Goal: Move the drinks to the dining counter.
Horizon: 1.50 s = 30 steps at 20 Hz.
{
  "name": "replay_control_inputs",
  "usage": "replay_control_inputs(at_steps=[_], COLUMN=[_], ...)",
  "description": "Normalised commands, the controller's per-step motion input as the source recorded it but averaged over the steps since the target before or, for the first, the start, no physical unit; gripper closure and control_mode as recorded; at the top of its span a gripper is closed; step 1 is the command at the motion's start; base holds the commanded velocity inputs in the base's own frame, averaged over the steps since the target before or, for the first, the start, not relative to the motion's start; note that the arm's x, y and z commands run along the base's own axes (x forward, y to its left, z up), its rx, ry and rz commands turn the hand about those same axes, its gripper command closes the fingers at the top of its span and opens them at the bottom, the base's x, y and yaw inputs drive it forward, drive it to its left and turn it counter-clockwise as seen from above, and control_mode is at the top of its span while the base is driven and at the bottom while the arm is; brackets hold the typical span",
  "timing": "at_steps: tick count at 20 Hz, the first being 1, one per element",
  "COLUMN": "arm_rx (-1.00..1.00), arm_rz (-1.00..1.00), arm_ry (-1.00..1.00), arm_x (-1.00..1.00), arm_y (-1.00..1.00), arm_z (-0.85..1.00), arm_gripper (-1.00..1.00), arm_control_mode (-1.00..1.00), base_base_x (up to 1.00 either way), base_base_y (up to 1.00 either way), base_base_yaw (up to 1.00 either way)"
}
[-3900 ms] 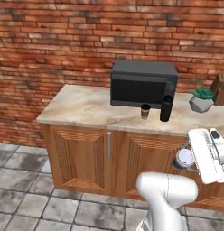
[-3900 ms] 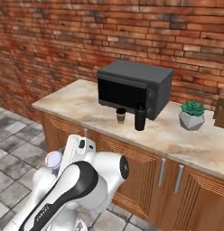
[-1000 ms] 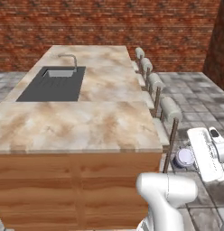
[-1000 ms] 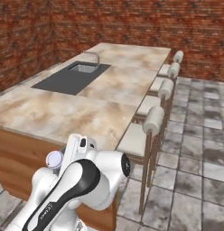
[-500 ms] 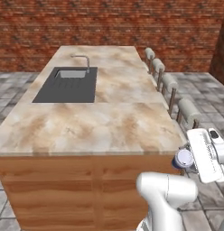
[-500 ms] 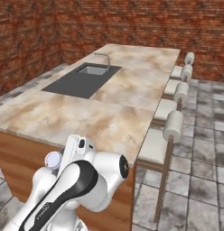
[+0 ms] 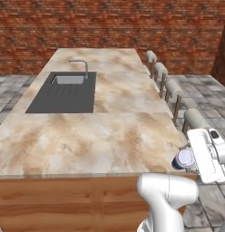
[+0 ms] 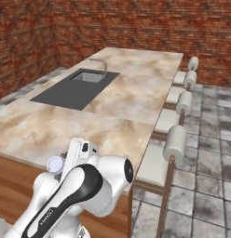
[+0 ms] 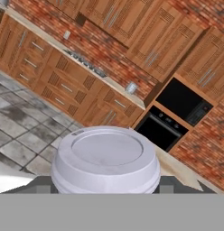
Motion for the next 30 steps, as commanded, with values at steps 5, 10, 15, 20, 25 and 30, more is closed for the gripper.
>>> replay_control_inputs(at_steps=[5, 10, 15, 20, 25, 30], arm_rx=[0.0, 0.0, 0.0, 0.0, 0.03, 0.03], arm_rz=[0.0, 0.0, 0.0, 0.0, 0.0, -0.02], arm_ry=[0.0, 0.0, 0.06, 0.08, 0.14, 0.15], arm_x=[0.0, 0.2, 0.76, 0.79, 0.78, 0.65], arm_y=[0.0, 0.0, 0.0, 0.0, -0.05, -0.03], arm_z=[0.0, 0.0, 0.0, 0.0, -0.03, -0.23], arm_gripper=[1.0, 1.0, 1.0, 1.0, 1.0, 1.0], arm_control_mode=[1.0, -1.0, -1.0, -1.0, -1.0, -1.0], base_base_x=[0.73, 0.27, 0.0, 0.0, 0.0, 0.0], base_base_y=[0.0, 0.0, 0.0, 0.0, 0.0, 0.0], base_base_yaw=[0.0, 0.0, 0.0, 0.0, 0.0, 0.0])
